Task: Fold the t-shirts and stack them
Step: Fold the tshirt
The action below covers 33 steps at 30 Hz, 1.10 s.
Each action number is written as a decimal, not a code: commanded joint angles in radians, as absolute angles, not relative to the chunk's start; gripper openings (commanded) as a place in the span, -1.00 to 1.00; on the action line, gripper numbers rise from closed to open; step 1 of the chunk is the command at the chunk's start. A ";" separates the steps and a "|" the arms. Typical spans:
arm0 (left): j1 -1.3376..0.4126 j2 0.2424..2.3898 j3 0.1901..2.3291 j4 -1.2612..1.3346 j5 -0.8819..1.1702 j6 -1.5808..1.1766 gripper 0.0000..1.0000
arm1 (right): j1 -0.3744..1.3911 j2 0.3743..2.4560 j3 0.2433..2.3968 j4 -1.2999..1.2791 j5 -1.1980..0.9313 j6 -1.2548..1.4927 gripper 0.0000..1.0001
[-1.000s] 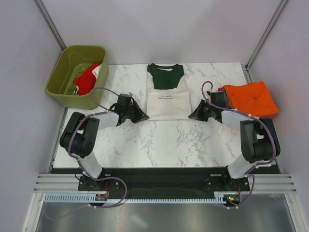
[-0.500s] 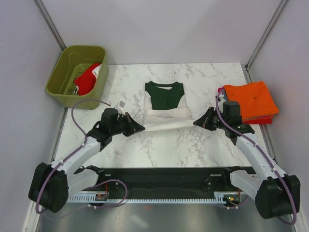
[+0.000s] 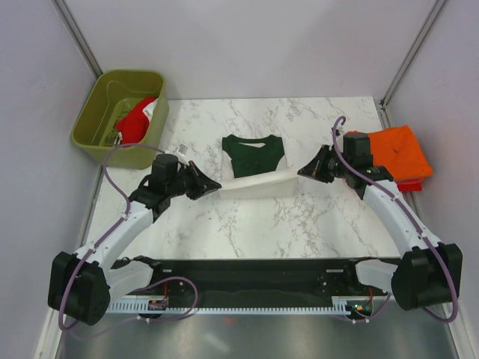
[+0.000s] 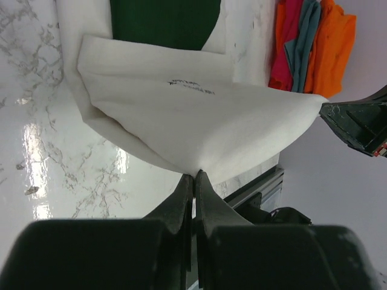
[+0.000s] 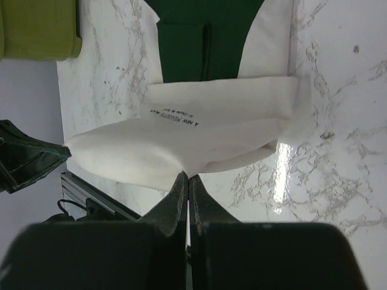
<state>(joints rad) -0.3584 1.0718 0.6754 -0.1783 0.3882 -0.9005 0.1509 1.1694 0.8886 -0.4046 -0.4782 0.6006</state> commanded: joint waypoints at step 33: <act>-0.138 2.101 1.578 -0.060 0.506 -0.980 -0.95 | 0.129 2.149 1.784 -0.336 -0.350 0.652 -1.00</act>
